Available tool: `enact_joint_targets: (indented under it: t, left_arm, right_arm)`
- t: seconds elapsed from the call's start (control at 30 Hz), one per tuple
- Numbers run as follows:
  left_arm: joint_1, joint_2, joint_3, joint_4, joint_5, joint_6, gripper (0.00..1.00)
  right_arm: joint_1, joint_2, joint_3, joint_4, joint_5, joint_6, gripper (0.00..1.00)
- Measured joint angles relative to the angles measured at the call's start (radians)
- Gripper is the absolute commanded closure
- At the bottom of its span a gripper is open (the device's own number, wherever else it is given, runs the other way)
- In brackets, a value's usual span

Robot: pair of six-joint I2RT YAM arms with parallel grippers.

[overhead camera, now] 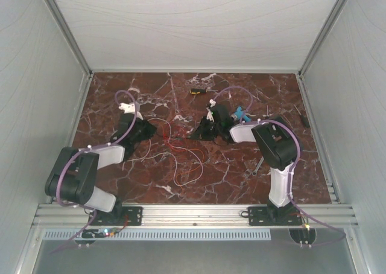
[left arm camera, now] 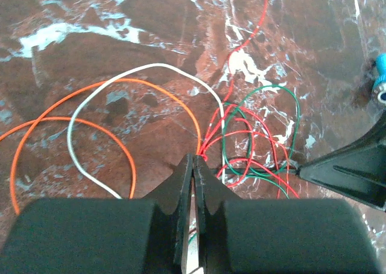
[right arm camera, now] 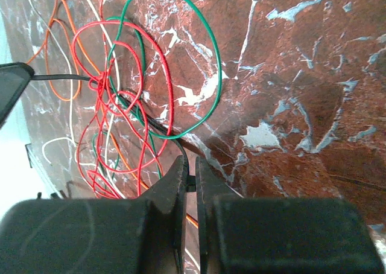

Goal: Zip-tie the wires
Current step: Pick up the ribbon at the center of the board.

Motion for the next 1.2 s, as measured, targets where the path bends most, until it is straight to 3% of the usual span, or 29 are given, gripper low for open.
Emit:
enact_joint_targets:
  t: [0.13, 0.23, 0.47, 0.63, 0.7, 0.83, 1.0, 1.2]
  left_arm:
    - [-0.058, -0.013, 0.043, -0.045, -0.039, 0.054, 1.00]
    - [-0.090, -0.014, 0.066, -0.068, -0.060, 0.084, 1.00]
    - [-0.142, -0.012, 0.090, -0.120, -0.090, 0.129, 1.00]
    - [-0.171, -0.011, 0.106, -0.144, -0.127, 0.132, 1.00]
    - [-0.177, -0.011, 0.111, -0.153, -0.143, 0.131, 1.00]
    - [-0.182, -0.011, 0.122, -0.166, -0.169, 0.131, 1.00]
    - [-0.184, -0.004, 0.125, -0.166, -0.176, 0.131, 1.00]
    - [-0.186, 0.005, 0.138, -0.173, -0.175, 0.131, 1.00]
  right_arm:
    - [0.000, -0.014, 0.015, -0.056, 0.029, -0.044, 0.99]
    - [0.000, -0.026, 0.025, -0.090, 0.058, -0.090, 0.92]
    - [0.000, -0.042, 0.050, -0.132, 0.083, -0.196, 0.61]
    - [0.000, -0.080, 0.048, -0.163, 0.121, -0.284, 0.30]
    - [0.000, -0.097, 0.045, -0.173, 0.147, -0.317, 0.23]
    - [0.000, -0.124, 0.041, -0.200, 0.216, -0.377, 0.23]
    - [0.000, -0.170, -0.013, -0.161, 0.193, -0.454, 0.30]
    - [-0.002, -0.223, -0.162, 0.123, 0.005, -0.554, 0.36]
